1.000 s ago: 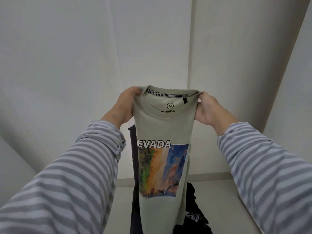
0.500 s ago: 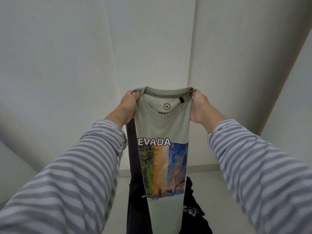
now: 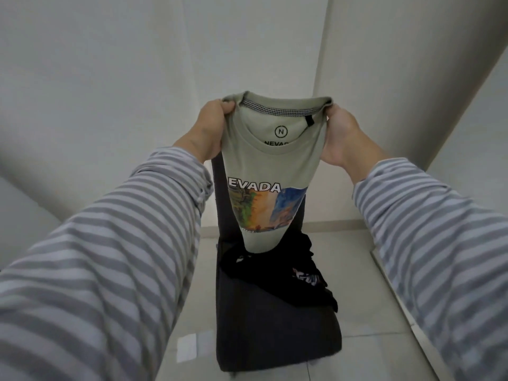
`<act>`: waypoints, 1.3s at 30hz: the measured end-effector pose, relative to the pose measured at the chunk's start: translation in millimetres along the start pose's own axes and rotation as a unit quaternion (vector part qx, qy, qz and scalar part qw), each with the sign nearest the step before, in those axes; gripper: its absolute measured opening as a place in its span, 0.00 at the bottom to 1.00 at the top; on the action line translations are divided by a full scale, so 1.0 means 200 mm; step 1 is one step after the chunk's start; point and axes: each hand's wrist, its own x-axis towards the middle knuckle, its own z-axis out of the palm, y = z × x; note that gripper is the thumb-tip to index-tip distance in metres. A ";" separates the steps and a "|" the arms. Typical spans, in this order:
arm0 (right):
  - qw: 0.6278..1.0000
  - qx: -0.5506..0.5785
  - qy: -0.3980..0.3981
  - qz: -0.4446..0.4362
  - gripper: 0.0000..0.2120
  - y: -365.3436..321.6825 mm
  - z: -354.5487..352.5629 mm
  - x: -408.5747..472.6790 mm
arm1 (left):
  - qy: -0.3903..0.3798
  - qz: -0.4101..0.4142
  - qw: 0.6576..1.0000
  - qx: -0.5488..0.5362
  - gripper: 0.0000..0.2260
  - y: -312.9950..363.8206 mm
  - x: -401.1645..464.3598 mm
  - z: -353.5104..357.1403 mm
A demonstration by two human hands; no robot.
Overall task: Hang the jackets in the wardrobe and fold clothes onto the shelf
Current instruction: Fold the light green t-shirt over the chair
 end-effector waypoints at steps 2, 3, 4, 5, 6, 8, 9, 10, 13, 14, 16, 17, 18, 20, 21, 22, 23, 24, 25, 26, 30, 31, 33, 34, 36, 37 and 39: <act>1.000 0.002 0.014 0.025 0.23 0.15 -0.09 -0.07 | 0.004 -0.031 0.999 0.001 0.14 -0.13 -0.10 -0.03; 0.999 0.004 0.023 0.036 0.23 0.24 -0.14 -0.11 | 0.006 -0.050 0.999 0.003 0.14 -0.21 -0.16 -0.05; 0.998 0.003 0.027 0.053 0.22 0.32 -0.19 -0.16 | 0.006 -0.069 0.998 0.002 0.14 -0.28 -0.22 -0.07; 0.997 -0.001 0.039 0.072 0.22 0.41 -0.24 -0.21 | 0.008 -0.090 0.996 0.005 0.14 -0.35 -0.29 -0.09; 0.994 -0.005 0.059 0.089 0.21 0.49 -0.29 -0.26 | 0.012 -0.112 0.994 0.008 0.14 -0.42 -0.37 -0.10; 0.989 -0.016 0.088 0.122 0.24 0.66 -0.39 -0.36 | 0.026 -0.156 0.987 0.010 0.14 -0.54 -0.52 -0.13; 0.986 -0.024 0.096 0.131 0.25 0.73 -0.44 -0.40 | 0.031 -0.175 0.984 0.009 0.14 -0.60 -0.60 -0.14; 0.984 -0.034 0.104 0.140 0.25 0.80 -0.49 -0.46 | 0.037 -0.193 0.980 0.007 0.14 -0.65 -0.68 -0.15; 0.979 -0.041 0.104 0.169 0.21 0.95 -0.58 -0.71 | 0.058 -0.240 0.969 0.013 0.13 -0.78 -0.93 -0.16; 0.979 -0.033 0.100 0.177 0.20 1.00 -0.62 -0.79 | 0.065 -0.251 0.966 0.015 0.13 -0.82 -1.01 -0.16; 0.977 -0.022 0.098 0.189 0.20 1.10 -0.71 -0.92 | 0.074 -0.267 0.961 0.014 0.13 -0.90 -1.17 -0.17; 0.975 -0.021 0.100 0.198 0.20 1.15 -0.75 -0.99 | 0.072 -0.275 0.959 0.010 0.12 -0.94 -1.23 -0.18; 0.973 -0.022 0.104 0.206 0.20 1.19 -0.78 -1.05 | 0.067 -0.285 0.956 0.005 0.12 -0.99 -1.29 -0.19; 0.966 -0.019 0.121 0.228 0.20 1.28 -0.85 -1.14 | 0.067 -0.302 0.951 0.001 0.12 -1.08 -1.40 -0.22; 0.963 -0.017 0.128 0.238 0.20 1.32 -0.88 -1.18 | 0.072 -0.309 0.948 0.000 0.12 -1.12 -1.44 -0.23; 0.959 -0.017 0.134 0.250 0.20 1.36 -0.90 -1.21 | 0.074 -0.318 0.945 -0.003 0.12 -1.16 -1.47 -0.24; 0.956 -0.017 0.138 0.260 0.20 1.39 -0.92 -1.24 | 0.071 -0.327 0.942 -0.006 0.13 -1.19 -1.50 -0.25; 0.952 -0.019 0.142 0.270 0.21 1.41 -0.94 -1.26 | 0.064 -0.339 0.939 -0.009 0.14 -1.22 -1.52 -0.26; 0.948 -0.026 0.149 0.279 0.20 1.44 -0.96 -1.27 | 0.058 -0.351 0.935 -0.006 0.15 -1.25 -1.53 -0.27; 0.946 -0.030 0.153 0.285 0.20 1.46 -0.98 -1.28 | 0.057 -0.360 0.931 0.000 0.15 -1.28 -1.53 -0.28; 0.936 -0.041 0.179 0.302 0.20 1.53 -1.04 -1.22 | 0.087 -0.359 0.928 0.038 0.20 -1.40 -1.45 -0.31; 0.935 -0.048 0.180 0.303 0.20 1.53 -1.04 -1.18 | 0.090 -0.355 0.929 0.053 0.21 -1.43 -1.42 -0.32; 0.933 -0.064 0.185 0.301 0.19 1.54 -1.02 -1.09 | 0.075 -0.344 0.931 0.092 0.20 -1.47 -1.33 -0.33; 0.932 -0.075 0.188 0.301 0.18 1.55 -1.01 -1.04 | 0.067 -0.340 0.932 0.107 0.19 -1.48 -1.28 -0.33; 0.930 -0.082 0.195 0.301 0.18 1.56 -0.99 -0.92 | 0.056 -0.325 0.935 0.129 0.18 -1.53 -1.15 -0.35; 0.930 -0.083 0.197 0.299 0.18 1.57 -0.98 -0.85 | 0.050 -0.319 0.936 0.139 0.18 -1.57 -1.08 -0.36; 0.931 -0.090 0.204 0.289 0.19 1.60 -0.98 -0.70 | 0.055 -0.313 0.937 0.147 0.23 -1.65 -0.94 -0.39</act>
